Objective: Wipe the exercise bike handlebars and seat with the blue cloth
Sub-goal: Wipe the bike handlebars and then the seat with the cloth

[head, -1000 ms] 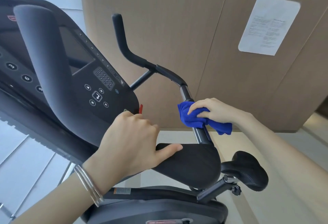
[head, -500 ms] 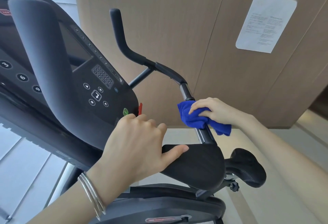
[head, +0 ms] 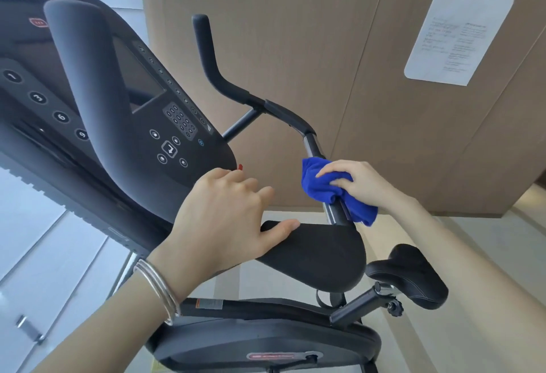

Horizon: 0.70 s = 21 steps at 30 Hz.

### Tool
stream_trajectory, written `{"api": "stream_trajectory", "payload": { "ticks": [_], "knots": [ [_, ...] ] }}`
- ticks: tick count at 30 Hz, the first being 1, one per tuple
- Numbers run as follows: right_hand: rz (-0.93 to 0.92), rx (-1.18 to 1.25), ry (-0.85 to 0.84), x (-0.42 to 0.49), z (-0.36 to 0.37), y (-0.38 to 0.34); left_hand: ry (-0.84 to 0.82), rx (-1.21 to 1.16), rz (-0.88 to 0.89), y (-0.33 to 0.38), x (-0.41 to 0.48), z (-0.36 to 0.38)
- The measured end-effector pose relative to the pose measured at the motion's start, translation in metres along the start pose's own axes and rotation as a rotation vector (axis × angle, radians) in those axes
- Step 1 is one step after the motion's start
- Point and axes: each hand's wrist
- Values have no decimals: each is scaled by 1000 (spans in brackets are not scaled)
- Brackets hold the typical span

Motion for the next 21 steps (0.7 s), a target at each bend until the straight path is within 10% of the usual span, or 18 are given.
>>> {"api": "stream_trajectory", "payload": {
  "ticks": [21],
  "knots": [
    [-367, 286, 170, -18, 0, 95, -259, 110, -370, 147, 20, 5]
  ]
}}
Point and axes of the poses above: each hand's wrist, its own x-axis towards the middle knuckle, its own z-axis out of the palm, y = z × x, and after that the axes turned 7 degrees about x, right-handed
